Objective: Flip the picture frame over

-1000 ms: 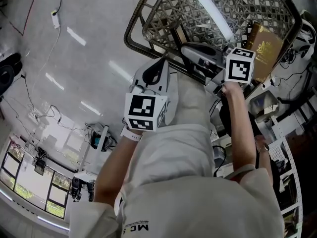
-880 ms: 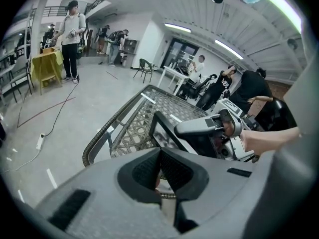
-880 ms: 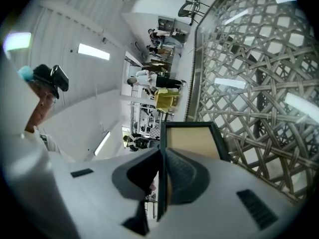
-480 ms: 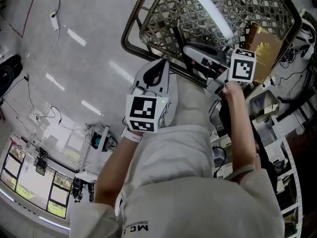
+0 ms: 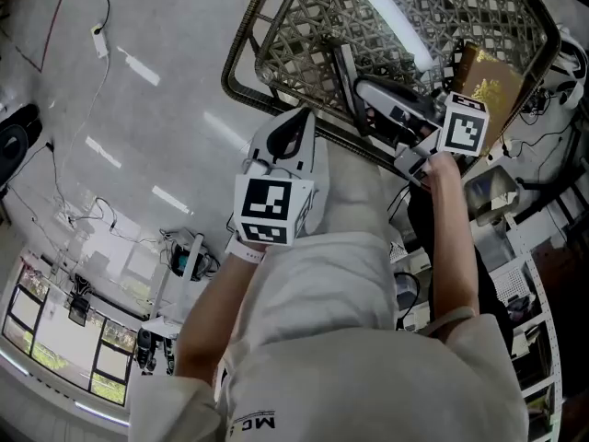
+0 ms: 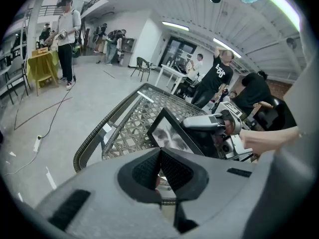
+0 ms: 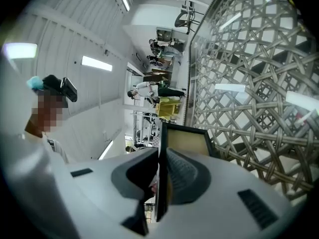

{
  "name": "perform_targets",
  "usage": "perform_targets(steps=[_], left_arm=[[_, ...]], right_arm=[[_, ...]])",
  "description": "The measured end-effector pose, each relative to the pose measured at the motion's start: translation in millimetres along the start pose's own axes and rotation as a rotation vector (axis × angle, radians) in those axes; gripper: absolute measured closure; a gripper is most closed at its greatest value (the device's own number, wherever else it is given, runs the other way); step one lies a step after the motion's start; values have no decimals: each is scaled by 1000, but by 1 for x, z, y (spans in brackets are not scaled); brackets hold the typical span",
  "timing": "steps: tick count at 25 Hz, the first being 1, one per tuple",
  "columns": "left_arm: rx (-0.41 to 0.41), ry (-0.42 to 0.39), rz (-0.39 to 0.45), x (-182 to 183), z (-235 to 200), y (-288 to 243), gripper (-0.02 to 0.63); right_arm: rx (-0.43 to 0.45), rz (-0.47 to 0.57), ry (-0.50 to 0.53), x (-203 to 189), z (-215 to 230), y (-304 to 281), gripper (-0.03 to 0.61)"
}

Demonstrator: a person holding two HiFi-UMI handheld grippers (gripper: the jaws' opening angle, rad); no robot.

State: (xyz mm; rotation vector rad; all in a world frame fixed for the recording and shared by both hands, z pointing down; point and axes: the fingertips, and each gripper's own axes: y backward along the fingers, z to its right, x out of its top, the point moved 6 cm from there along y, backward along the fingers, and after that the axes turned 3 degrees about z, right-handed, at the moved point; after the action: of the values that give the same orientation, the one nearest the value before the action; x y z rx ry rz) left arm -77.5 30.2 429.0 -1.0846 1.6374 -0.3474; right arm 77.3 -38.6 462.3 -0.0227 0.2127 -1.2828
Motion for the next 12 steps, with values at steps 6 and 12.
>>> perform_targets(steps=[6,12], left_arm=[[-4,-3,-1,1,1,-2,594],[-1,-5,-3,2,0,0,594]], right_arm=[[-16,21,7,9,5,11,496],[-46,35,61,16,4,21,445]])
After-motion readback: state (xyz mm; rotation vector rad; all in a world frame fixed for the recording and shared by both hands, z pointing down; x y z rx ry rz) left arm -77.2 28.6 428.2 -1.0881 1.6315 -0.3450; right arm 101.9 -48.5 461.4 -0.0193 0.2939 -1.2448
